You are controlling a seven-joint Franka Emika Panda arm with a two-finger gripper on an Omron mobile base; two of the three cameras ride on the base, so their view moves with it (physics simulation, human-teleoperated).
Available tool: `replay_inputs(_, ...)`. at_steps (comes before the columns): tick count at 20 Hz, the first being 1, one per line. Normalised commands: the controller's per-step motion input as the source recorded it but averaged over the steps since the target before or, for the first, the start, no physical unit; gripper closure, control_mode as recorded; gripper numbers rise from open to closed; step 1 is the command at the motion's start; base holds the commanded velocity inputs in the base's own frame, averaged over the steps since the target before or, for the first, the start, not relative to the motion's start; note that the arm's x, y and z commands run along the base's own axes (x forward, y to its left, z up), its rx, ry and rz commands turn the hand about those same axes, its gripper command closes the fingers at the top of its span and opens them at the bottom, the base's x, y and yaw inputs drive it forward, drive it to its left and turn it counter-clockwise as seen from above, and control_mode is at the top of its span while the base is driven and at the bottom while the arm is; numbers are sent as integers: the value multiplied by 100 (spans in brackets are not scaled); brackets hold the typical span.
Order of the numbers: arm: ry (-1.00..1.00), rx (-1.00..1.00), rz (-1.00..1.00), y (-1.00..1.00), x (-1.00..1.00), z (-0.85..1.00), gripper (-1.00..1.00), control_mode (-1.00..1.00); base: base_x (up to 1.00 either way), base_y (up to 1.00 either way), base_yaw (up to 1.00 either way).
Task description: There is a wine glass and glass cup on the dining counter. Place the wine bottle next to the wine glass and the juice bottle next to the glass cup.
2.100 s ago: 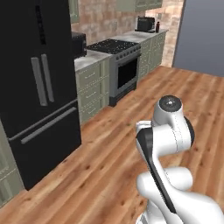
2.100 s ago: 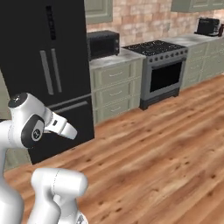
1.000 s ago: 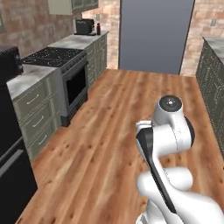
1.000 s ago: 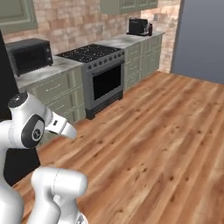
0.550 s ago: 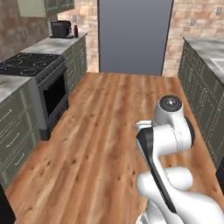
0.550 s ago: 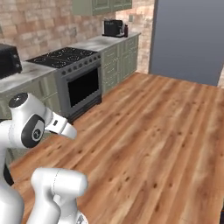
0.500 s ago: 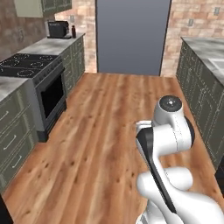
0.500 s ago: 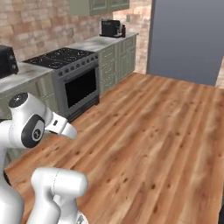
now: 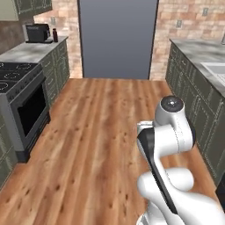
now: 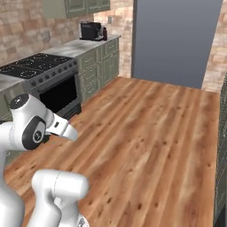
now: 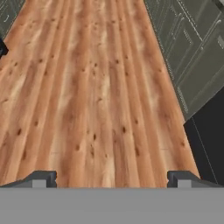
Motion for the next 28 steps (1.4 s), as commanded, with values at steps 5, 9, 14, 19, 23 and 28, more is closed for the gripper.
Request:
replay_inputs(5,0,0,0,0,0,0,-100,100,91,5,-13)
replay_inputs(9,0,0,0,0,0,0,-100,100,94,10,-3)
replay_inputs(14,0,0,0,0,0,0,-100,100,94,6,0)
replay_inputs(19,0,0,0,0,0,0,-100,100,94,3,1)
replay_inputs(23,0,0,0,0,0,0,-100,100,94,0,0)
replay_inputs(28,0,0,0,0,0,0,-100,100,94,0,0)
